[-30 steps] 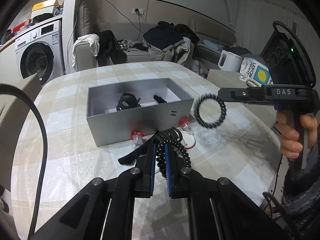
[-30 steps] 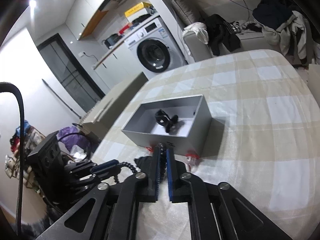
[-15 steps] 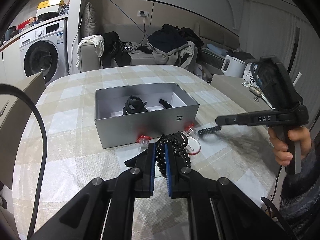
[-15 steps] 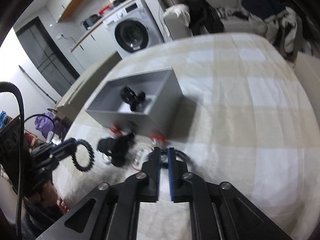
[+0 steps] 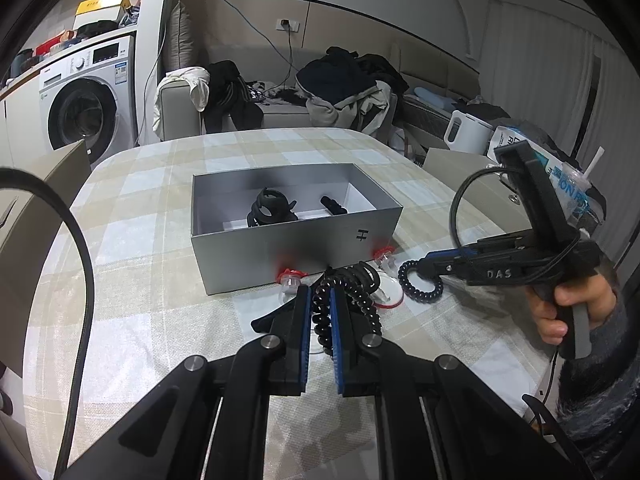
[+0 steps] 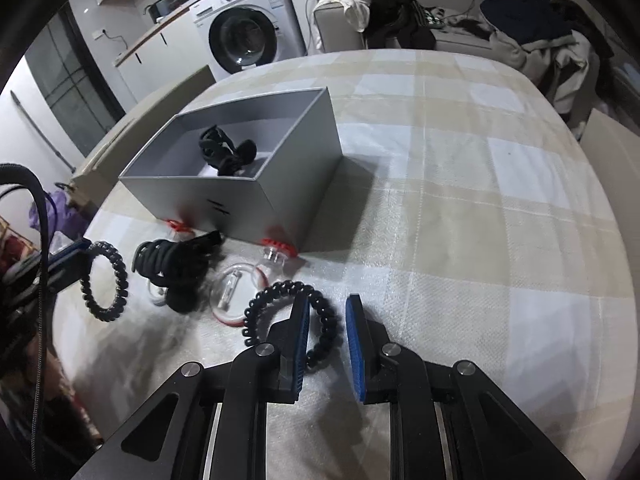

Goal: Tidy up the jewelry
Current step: 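Carry both spiral hair ties over the silver box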

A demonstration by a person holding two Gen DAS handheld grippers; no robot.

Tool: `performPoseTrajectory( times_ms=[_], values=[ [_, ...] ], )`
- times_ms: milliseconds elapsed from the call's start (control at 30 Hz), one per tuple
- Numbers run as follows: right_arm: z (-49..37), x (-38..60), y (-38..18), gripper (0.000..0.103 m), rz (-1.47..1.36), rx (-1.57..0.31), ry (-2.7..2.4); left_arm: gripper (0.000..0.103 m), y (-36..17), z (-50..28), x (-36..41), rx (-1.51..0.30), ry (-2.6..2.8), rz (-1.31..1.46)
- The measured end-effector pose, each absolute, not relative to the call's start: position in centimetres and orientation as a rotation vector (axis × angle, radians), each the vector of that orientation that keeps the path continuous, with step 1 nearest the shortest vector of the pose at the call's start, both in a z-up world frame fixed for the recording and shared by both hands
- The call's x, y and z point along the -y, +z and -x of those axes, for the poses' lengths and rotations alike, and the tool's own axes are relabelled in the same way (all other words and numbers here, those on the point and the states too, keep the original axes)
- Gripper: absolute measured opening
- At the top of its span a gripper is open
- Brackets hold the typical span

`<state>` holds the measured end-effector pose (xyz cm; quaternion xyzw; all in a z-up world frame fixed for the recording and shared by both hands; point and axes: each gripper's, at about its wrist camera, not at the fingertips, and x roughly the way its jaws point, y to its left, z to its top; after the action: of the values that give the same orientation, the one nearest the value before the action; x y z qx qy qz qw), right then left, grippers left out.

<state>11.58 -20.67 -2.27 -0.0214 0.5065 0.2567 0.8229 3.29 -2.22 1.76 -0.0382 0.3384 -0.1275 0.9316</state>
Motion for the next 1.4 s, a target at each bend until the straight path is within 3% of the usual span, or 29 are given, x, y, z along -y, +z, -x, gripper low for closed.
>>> performPoseTrajectory(
  times_ms=[100, 167, 267, 767, 1133, 1400],
  values=[
    [-10.9, 19.8, -2.2, 0.018, 0.135, -1.049, 0.535, 0.005, 1.7, -3.3, 2.0, -0.693, -0.258, 0.087],
    [-10.1, 18.6, -2.3, 0.011, 0.261, -1.008, 0.504, 0.005, 1.8, -3.3, 2.0, -0.691, -0.258, 0.092],
    [-9.8, 18.4, -2.2, 0.008, 0.285, -1.004, 0.495, 0.005, 1.9, -3.2, 1.9, -0.685, -0.254, 0.093],
    [-8.9, 20.3, 4.9, 0.008, -0.075, -0.801, 0.62, 0.005, 3.2, -3.1, 1.2, -0.618, -0.22, 0.11],
    [-12.2, 20.2, 4.9, 0.008, -0.313, -0.82, 0.629, 0.005, 5.3, -5.9, -0.3, -0.557, -0.172, 0.15],
    [-14.4, 18.4, 3.1, 0.008, -0.335, -0.888, 0.571, 0.005, 4.5, -8.9, -0.5, -0.564, -0.109, 0.111]
  ],
)
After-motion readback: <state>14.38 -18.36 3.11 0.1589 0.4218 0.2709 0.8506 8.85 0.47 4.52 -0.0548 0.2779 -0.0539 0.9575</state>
